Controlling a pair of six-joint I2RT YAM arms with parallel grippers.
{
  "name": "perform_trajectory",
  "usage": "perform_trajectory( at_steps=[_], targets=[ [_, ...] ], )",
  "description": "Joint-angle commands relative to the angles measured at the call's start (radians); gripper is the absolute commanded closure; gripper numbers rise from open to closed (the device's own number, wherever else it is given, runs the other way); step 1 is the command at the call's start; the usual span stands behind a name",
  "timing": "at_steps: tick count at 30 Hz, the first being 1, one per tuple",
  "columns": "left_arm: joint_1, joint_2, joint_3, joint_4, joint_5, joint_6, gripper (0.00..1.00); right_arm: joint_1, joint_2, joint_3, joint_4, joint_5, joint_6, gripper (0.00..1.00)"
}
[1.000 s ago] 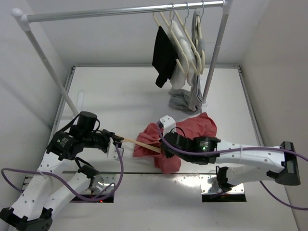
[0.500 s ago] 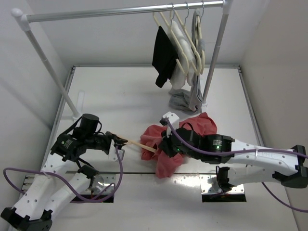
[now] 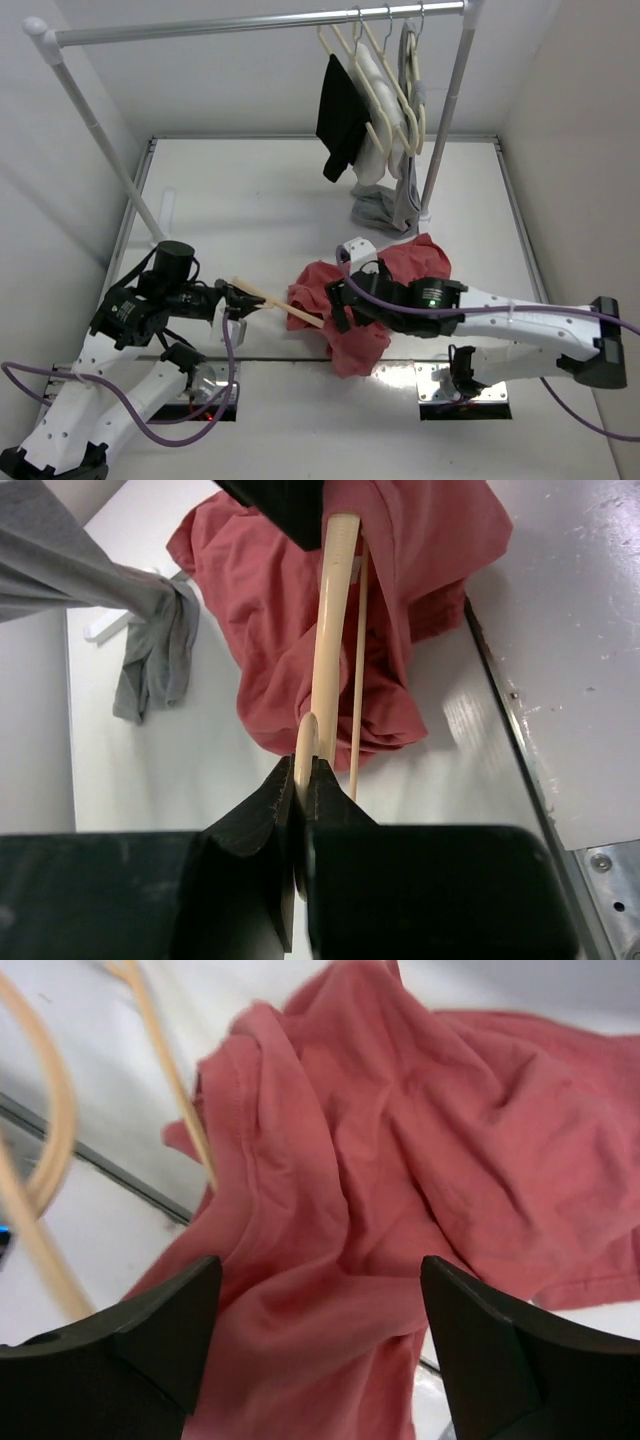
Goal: Place the t-shirt on the hanger
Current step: Place tshirt on hanger
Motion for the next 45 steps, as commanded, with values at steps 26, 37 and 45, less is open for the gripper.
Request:
perform_trajectory(
  at_steps=[26, 37, 45],
  targets=[
    [-0.009, 0.095, -0.019, 0.108, -0.021, -0.060, 1.00, -0.013, 0.171, 0.218, -0.190, -0.273, -0.303, 0.00],
    [-0.009, 0.095, 0.011, 0.117, 0.013, -0.088, 1.00, -0.036, 0.192, 0.031, 0.104, -0.255, -0.332, 0.18],
    [-0.009, 0.095, 0.011, 0.117, 0.080, -0.124, 1.00, -0.036, 0.215, 0.065, 0.241, -0.264, -0.421, 0.77]
  ],
)
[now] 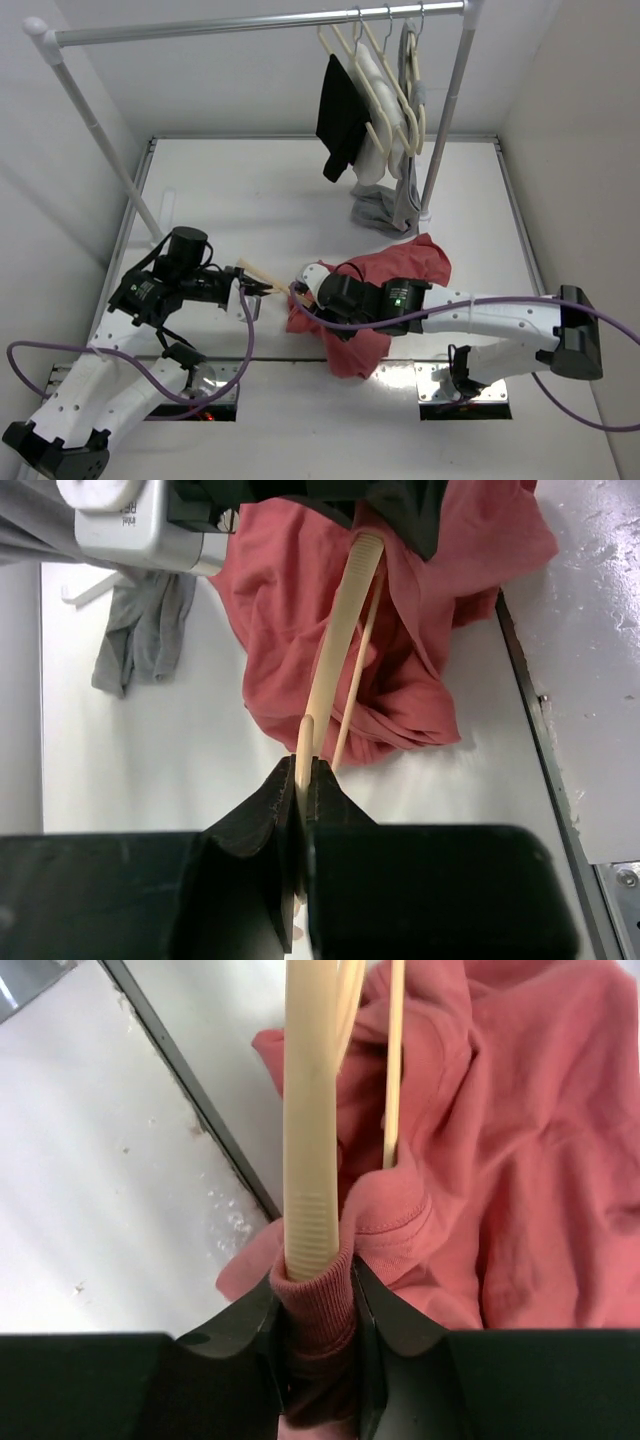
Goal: Place the t-shirt on the hanger
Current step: Place tshirt on hanger
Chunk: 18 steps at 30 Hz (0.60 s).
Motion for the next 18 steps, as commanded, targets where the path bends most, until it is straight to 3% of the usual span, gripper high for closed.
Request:
perform_trajectory(
  at_steps=[1, 3, 6, 10, 11, 15, 18],
  targets=[
    [-0.009, 0.004, 0.030, -0.015, 0.117, -0.033, 1.00, -0.023, 0.029, 0.043, 0.148, 0.049, -0.013, 0.77],
    [-0.009, 0.004, 0.030, 0.005, 0.126, -0.042, 1.00, -0.023, 0.044, 0.052, 0.157, 0.039, -0.013, 0.77],
    [-0.009, 0.004, 0.040, 0.005, 0.126, -0.062, 1.00, -0.023, 0.066, 0.061, 0.166, 0.039, -0.022, 0.63],
    [-0.009, 0.004, 0.040, 0.005, 0.136, -0.072, 1.00, -0.023, 0.066, 0.070, 0.175, 0.082, -0.002, 0.60],
    [-0.009, 0.004, 0.031, 0.005, 0.136, -0.072, 1.00, -0.023, 0.075, 0.070, 0.175, 0.095, -0.002, 0.62],
    [-0.009, 0.004, 0.031, 0.005, 0.146, -0.082, 1.00, -0.023, 0.084, 0.080, 0.175, 0.108, -0.002, 1.00],
    [-0.009, 0.004, 0.031, 0.014, 0.146, -0.082, 1.00, -0.023, 0.084, 0.080, 0.166, 0.108, 0.008, 1.00]
  ],
)
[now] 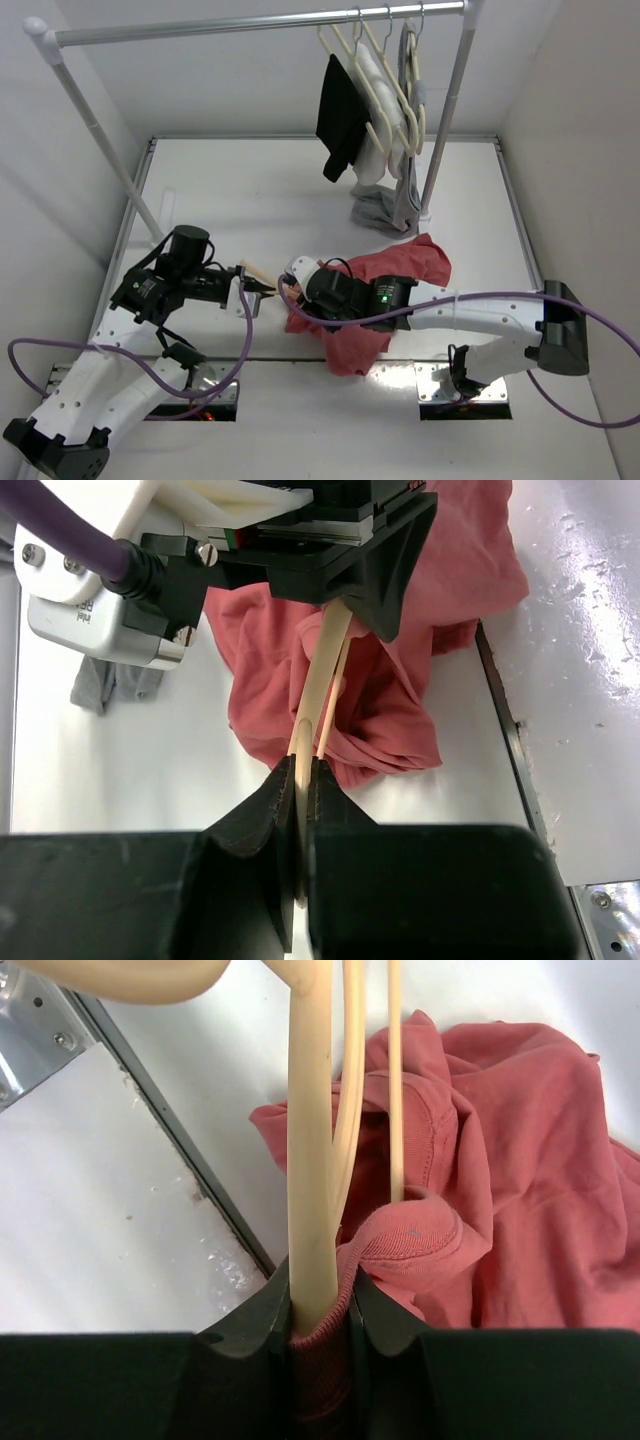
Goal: Place the t-shirt on the hanger
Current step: Place tshirt on hanger
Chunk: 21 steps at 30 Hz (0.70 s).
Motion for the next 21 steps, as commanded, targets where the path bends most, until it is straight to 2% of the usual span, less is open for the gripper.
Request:
perform_trajectory(
  at_steps=[1, 4, 6, 8, 11, 12, 14, 16, 17, 18, 20, 21],
  targets=[
    [-0.007, -0.007, 0.029, 0.004, 0.095, -0.026, 1.00, -0.012, -0.006, 0.045, 0.049, 0.068, 0.036, 1.00],
    [-0.007, -0.016, 0.020, 0.024, 0.073, -0.047, 1.00, -0.012, -0.017, 0.045, 0.024, 0.068, 0.045, 1.00],
    [-0.007, -0.025, 0.008, 0.053, 0.059, -0.079, 0.75, -0.012, -0.052, 0.045, -0.003, 0.068, 0.055, 1.00],
    [-0.007, -0.036, 0.008, 0.090, 0.043, -0.110, 0.38, -0.012, -0.086, 0.035, -0.013, 0.078, 0.091, 1.00],
    [-0.007, -0.045, 0.008, 0.183, -0.020, -0.235, 0.22, -0.012, -0.185, 0.006, -0.048, 0.102, 0.153, 1.00],
    [-0.007, -0.045, 0.008, 0.218, -0.045, -0.283, 0.22, -0.012, -0.214, -0.004, -0.048, 0.102, 0.168, 1.00],
    [-0.007, -0.076, -0.010, 0.313, -0.110, -0.480, 0.22, -0.012, -0.297, -0.023, -0.060, 0.127, 0.206, 1.00],
    [-0.007, -0.100, -0.064, 0.458, -0.253, -0.617, 0.40, -0.012, -0.340, -0.052, -0.060, 0.127, 0.217, 1.00],
    [-0.007, -0.113, -0.086, 0.484, -0.287, -0.683, 0.52, -0.012, -0.368, -0.061, -0.060, 0.136, 0.229, 1.00],
    [-0.007, -0.124, -0.104, 0.484, -0.287, -0.684, 0.60, -0.012, -0.368, -0.073, -0.060, 0.136, 0.230, 1.00],
    [-0.025, -0.108, -0.130, 0.447, -0.275, -0.684, 0.61, -0.012, -0.379, -0.086, -0.037, 0.136, 0.230, 1.00],
    [-0.036, -0.064, -0.144, 0.432, -0.290, -0.697, 0.56, -0.012, -0.379, -0.086, -0.027, 0.136, 0.230, 1.00]
  ],
)
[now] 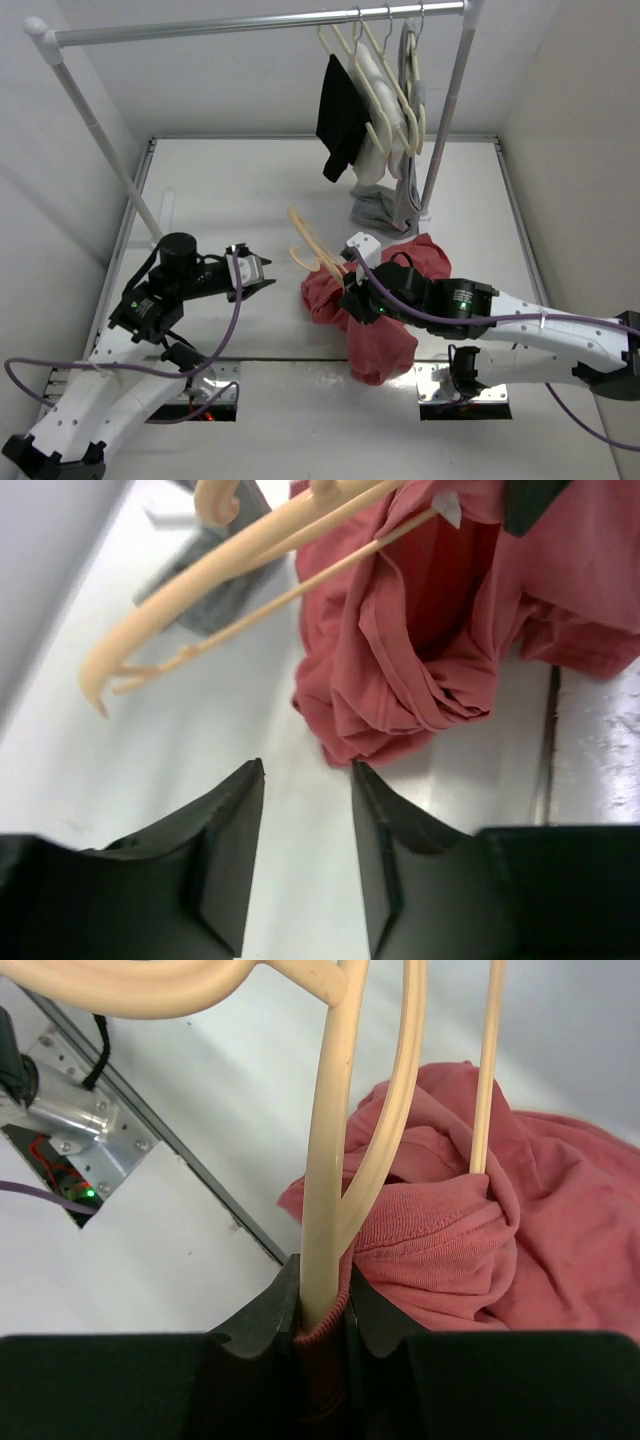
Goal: Place the t-shirt on the hanger
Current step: Place tshirt on hanger
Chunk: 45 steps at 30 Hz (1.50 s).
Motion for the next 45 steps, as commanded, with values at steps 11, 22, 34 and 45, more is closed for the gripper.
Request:
perform_trajectory(
  at_steps=[11, 22, 34, 45],
  targets=[
    [-0.295, 0.378, -0.048, 0.278, -0.273, -0.485, 0.43, 0.000, 0.003, 0.033, 0.139, 0.088, 0.032, 1.00],
    [-0.445, 0.390, -0.173, 0.525, -0.374, -0.794, 0.34, 0.000, 0.017, 0.065, 0.160, 0.110, 0.032, 1.00],
    [-0.435, 0.107, -0.252, 0.433, -0.458, -0.870, 0.35, 0.000, -0.013, 0.060, 0.157, 0.090, 0.023, 1.00],
    [-0.412, -0.018, -0.243, 0.355, -0.529, -0.678, 0.29, 0.000, -0.043, 0.050, 0.154, 0.044, 0.023, 1.00]
  ],
)
